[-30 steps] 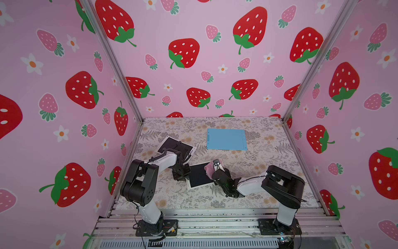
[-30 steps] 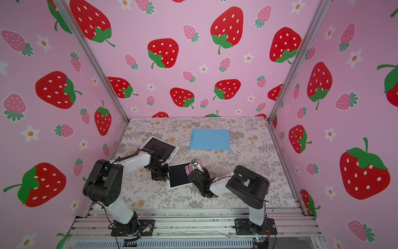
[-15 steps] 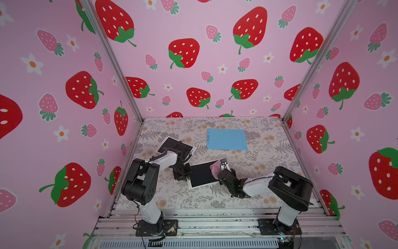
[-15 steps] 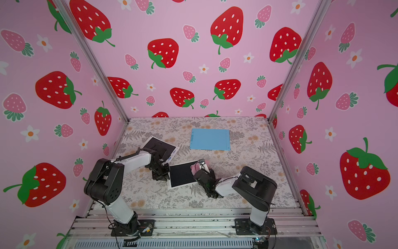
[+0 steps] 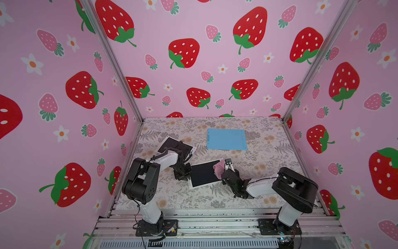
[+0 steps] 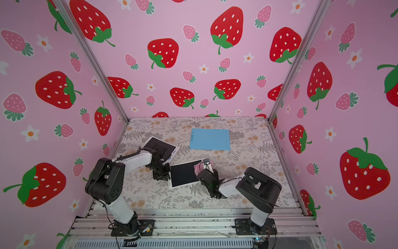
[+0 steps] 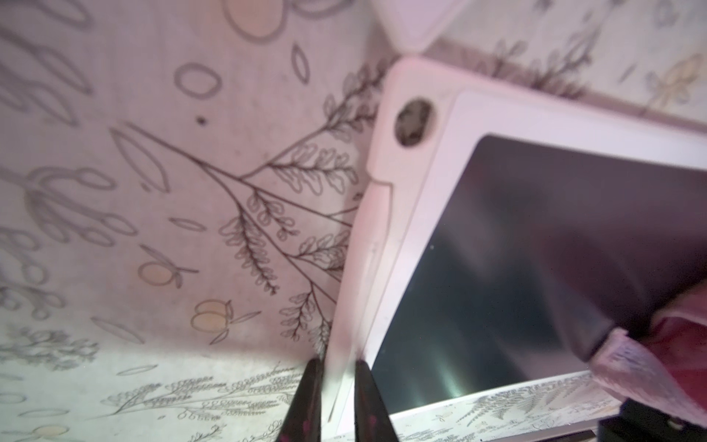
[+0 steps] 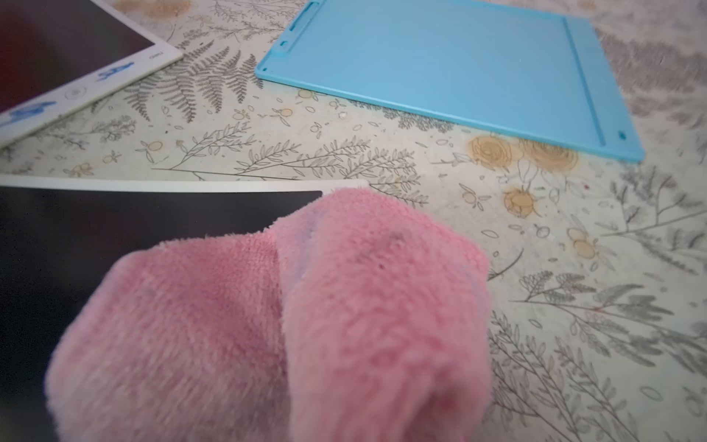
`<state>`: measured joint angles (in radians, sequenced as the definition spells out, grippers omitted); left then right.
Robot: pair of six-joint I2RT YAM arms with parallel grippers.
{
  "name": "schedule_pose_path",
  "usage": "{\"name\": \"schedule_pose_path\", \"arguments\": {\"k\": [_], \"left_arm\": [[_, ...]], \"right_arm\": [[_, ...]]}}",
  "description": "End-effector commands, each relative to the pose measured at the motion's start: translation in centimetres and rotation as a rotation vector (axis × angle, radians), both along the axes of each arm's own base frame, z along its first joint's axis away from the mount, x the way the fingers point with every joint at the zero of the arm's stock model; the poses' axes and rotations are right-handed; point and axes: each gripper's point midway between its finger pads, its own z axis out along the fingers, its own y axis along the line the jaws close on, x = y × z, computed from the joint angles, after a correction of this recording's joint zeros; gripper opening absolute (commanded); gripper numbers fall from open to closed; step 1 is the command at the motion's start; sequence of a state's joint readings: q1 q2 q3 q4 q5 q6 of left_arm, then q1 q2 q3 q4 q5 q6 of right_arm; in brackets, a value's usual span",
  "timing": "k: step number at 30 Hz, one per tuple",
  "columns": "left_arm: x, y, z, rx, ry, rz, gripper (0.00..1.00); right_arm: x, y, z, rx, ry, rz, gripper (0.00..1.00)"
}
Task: Wipe the drawing tablet
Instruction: Wipe the dirt from the drawing tablet.
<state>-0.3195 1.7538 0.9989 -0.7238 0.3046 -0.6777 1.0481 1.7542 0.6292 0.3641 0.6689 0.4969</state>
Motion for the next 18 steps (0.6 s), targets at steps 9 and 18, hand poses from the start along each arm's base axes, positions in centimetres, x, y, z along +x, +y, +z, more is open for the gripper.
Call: {"name": "schedule_pose_path", "arguments": {"k": [9, 18], "left_arm": [[-2.4, 2.8, -5.0, 0.191, 0.100, -0.023, 0.15], [-2.3, 2.8, -5.0, 0.191, 0.104, -0.035, 0.14]], "right_arm": [[-2.9, -8.4, -5.1, -0.147, 0.181, -0.105, 0.00], [-5.0, 4.0, -4.1, -0.153, 0.123, 0.210, 0.00]]}}
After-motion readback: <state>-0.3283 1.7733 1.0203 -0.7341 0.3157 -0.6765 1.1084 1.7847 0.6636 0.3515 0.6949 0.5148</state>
